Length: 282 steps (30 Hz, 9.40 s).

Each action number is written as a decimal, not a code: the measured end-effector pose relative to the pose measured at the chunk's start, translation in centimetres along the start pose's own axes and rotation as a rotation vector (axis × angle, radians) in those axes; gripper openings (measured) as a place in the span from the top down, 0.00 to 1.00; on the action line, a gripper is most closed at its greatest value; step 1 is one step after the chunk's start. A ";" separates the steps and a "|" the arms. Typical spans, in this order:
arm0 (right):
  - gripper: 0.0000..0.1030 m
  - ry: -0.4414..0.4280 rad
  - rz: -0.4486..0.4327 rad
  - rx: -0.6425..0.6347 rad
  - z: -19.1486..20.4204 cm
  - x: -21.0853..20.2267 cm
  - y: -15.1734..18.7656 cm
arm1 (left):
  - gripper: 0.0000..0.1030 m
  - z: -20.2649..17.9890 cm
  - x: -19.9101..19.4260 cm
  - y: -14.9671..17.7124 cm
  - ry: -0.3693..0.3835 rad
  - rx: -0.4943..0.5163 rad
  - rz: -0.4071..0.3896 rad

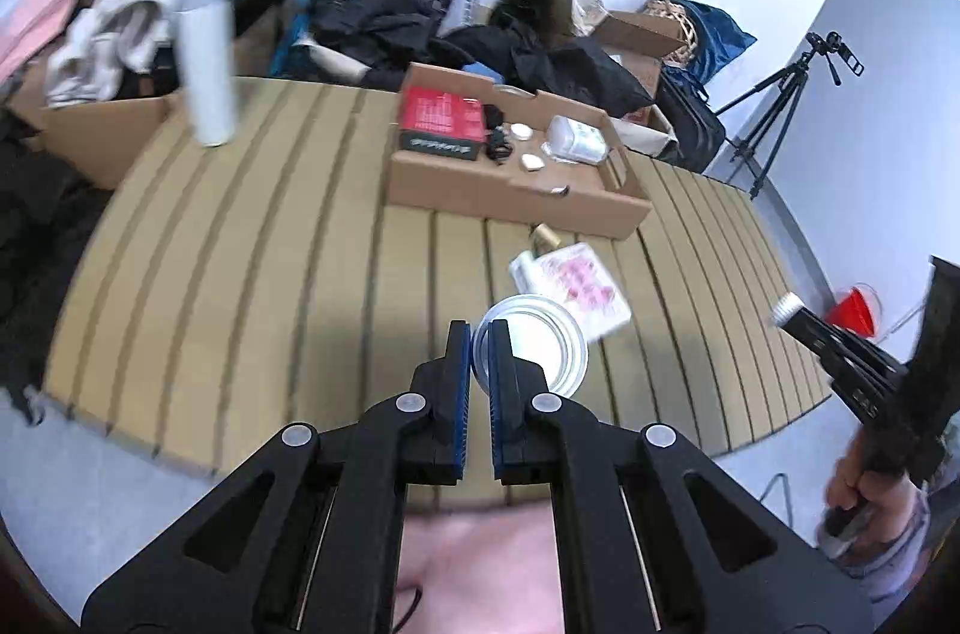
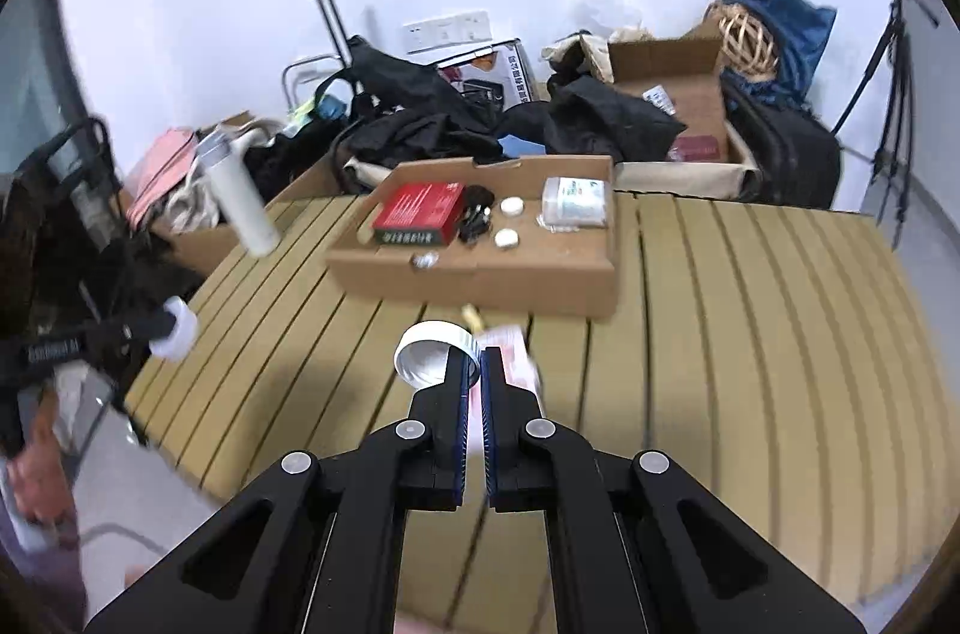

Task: Organize objects
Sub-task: 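Grasp the white round lid on the table with both grippers, then carry the white lid into the cardboard tray and open the grippers, then withdraw both grippers from the tray, then close both grippers on the pink printed packet on the table, then lift the pink packet and lower it into the cardboard tray, then open the grippers and withdraw from the tray, then grasp the white spray bottle with the left gripper while the right grasps the yellow block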

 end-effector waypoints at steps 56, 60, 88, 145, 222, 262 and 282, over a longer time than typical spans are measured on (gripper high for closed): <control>0.17 -0.216 0.340 0.105 -0.4 24.0 -14.6 | 0.42 -0.3 15.3 -17.5 -0.115 0.198 0.113; 0.17 -0.193 0.293 0.055 1.1 18.4 -16.0 | 0.39 -1.2 9.8 -17.3 -0.135 0.232 0.065; 0.17 0.070 0.036 -0.042 4.1 -9.2 4.5 | 0.02 -2.0 -6.7 6.5 -0.068 0.128 -0.064; 0.37 -0.096 0.136 0.435 -10.0 16.8 5.5 | 0.57 -14.7 27.2 -1.1 0.141 0.202 0.219; 0.17 0.019 0.125 0.195 -12.0 12.3 -12.6 | 0.33 -9.4 15.6 -15.3 -0.057 0.267 0.168; 0.21 -0.062 -0.009 0.027 2.5 -10.0 7.3 | 0.15 -7.6 -0.8 6.2 -0.009 0.259 0.135; 0.51 -0.043 0.160 0.012 -5.8 11.0 1.8 | 0.67 -9.6 23.5 2.2 -0.090 0.105 0.301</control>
Point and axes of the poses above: each gripper's, at about its wrist camera, not at the fingertips, and x roughly the way its jaws point, z to its left, y to its underside, the point moved 6 cm from there along x, roughly the way its jaws point, and after that the axes turned 9 degrees about -y, right-handed, at the moved point
